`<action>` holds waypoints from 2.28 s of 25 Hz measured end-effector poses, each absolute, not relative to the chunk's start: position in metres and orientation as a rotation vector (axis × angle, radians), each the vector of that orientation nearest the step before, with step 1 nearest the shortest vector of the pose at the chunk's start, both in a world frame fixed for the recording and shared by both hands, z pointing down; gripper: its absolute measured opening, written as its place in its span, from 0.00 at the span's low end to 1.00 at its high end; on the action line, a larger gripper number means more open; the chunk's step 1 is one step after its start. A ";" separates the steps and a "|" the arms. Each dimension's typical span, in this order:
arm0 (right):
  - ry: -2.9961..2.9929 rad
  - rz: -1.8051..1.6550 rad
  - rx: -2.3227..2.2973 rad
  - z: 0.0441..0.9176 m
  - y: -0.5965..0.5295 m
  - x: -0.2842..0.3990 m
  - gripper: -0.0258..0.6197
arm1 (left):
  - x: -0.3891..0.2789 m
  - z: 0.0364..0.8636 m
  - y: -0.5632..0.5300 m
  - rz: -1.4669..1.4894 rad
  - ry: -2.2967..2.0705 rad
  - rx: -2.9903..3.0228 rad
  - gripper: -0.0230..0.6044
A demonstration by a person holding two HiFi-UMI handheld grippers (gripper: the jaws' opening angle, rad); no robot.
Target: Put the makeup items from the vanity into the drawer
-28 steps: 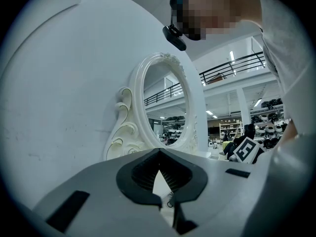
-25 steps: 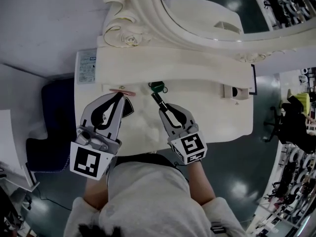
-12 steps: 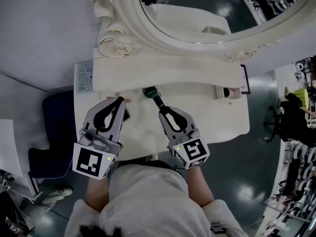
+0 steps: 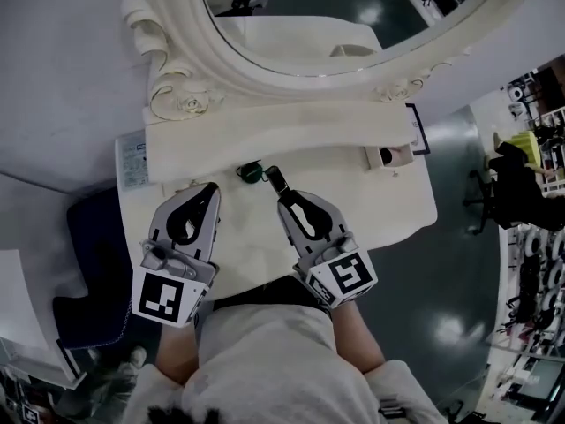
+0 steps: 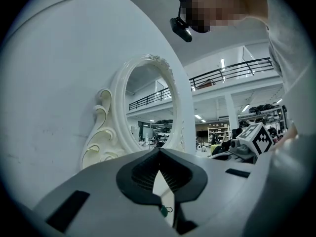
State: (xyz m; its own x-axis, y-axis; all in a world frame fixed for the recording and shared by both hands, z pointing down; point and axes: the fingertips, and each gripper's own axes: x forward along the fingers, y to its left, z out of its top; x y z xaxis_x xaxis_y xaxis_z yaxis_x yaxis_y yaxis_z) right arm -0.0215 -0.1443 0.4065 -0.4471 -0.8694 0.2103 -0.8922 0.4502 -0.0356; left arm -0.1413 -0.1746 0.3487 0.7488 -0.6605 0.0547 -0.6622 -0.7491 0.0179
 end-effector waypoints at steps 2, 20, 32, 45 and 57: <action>-2.539 0.196 1.578 0.400 -0.143 -0.017 0.18 | -0.135 0.347 -0.173 0.054 -1.076 2.918 0.06; -2.623 0.127 1.598 0.370 -0.132 0.052 0.18 | -0.071 0.313 -0.164 -0.035 -1.153 2.917 0.06; -2.676 0.124 1.613 0.359 -0.126 0.129 0.18 | -0.006 0.286 -0.149 -0.104 -1.260 2.920 0.06; -2.687 0.108 1.613 0.360 -0.125 0.208 0.18 | 0.059 0.275 -0.143 -0.120 -1.310 2.934 0.06; -2.651 0.101 1.548 0.375 -0.141 0.264 0.18 | 0.099 0.277 -0.149 -0.111 -1.357 2.925 0.06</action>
State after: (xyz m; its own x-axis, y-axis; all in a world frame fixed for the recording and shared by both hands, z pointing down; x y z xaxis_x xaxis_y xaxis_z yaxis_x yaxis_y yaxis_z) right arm 0.2637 -0.1406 0.3753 -0.4901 -0.8667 0.0931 -0.8712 0.4904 -0.0215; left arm 0.0992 -0.1490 0.2770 0.6444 -0.7584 -0.0982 -0.7643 -0.6431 -0.0479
